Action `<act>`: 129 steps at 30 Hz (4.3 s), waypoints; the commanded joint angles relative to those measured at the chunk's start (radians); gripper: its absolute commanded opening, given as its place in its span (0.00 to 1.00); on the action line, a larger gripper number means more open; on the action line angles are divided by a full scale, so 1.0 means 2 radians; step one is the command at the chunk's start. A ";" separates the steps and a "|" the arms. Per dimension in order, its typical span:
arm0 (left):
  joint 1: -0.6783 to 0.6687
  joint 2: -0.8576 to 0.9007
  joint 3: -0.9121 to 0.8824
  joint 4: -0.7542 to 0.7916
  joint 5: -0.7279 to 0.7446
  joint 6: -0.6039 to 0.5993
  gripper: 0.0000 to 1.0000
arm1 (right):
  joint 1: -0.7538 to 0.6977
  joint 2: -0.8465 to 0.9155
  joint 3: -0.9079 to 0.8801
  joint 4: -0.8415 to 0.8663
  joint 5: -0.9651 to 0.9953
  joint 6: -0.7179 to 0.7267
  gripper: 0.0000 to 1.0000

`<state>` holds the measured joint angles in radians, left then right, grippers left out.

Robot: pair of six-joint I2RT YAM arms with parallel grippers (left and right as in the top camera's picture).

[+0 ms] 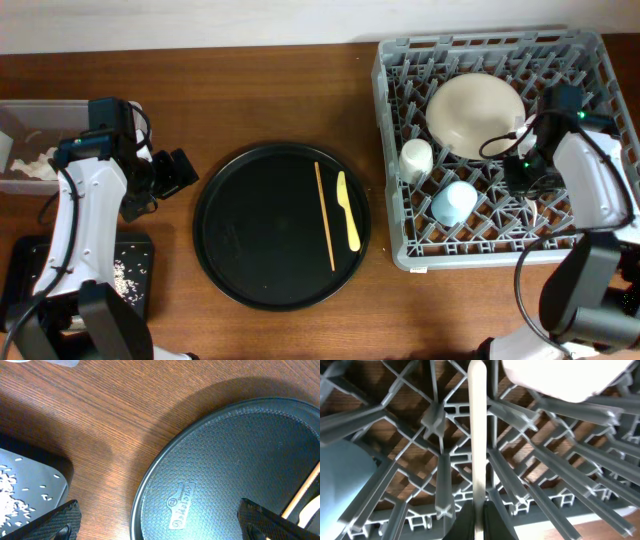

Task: Sort waste into correct bins and load items into the dishwasher rack
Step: 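Move the right gripper back to the wooden chopstick on the tray, then grasp the wooden chopstick with the right gripper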

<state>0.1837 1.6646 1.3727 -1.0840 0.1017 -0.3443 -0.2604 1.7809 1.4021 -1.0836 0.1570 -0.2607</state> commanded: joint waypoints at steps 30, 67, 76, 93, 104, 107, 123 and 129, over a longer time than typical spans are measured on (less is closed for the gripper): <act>0.001 -0.004 0.004 0.000 0.003 -0.001 0.99 | 0.465 0.128 0.141 -0.006 -0.094 0.335 0.23; 0.000 -0.004 0.004 0.000 0.003 -0.001 0.99 | 0.481 0.184 0.065 0.091 -0.059 0.412 0.28; 0.000 -0.004 0.004 0.000 0.003 -0.001 0.99 | 0.480 0.184 0.047 0.085 -0.108 0.425 0.32; 0.000 -0.004 0.004 0.000 0.003 -0.001 0.99 | 0.480 0.184 0.109 0.061 -0.032 0.408 0.33; 0.000 -0.004 0.004 0.000 0.003 -0.001 0.99 | 0.494 0.186 0.107 0.074 -0.021 0.408 0.31; 0.000 -0.004 0.004 0.000 0.003 -0.001 0.99 | 0.497 0.186 0.085 0.089 -0.010 0.408 0.31; 0.000 -0.004 0.004 0.000 0.003 -0.001 0.99 | 0.497 0.187 0.069 0.105 -0.009 0.410 0.20; 0.000 -0.004 0.004 0.000 0.003 -0.001 1.00 | 0.497 0.193 0.061 0.109 -0.009 0.412 0.09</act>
<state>0.1837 1.6642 1.3727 -1.0840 0.1017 -0.3443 0.7284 2.1464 1.5471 -0.8642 0.1188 0.5529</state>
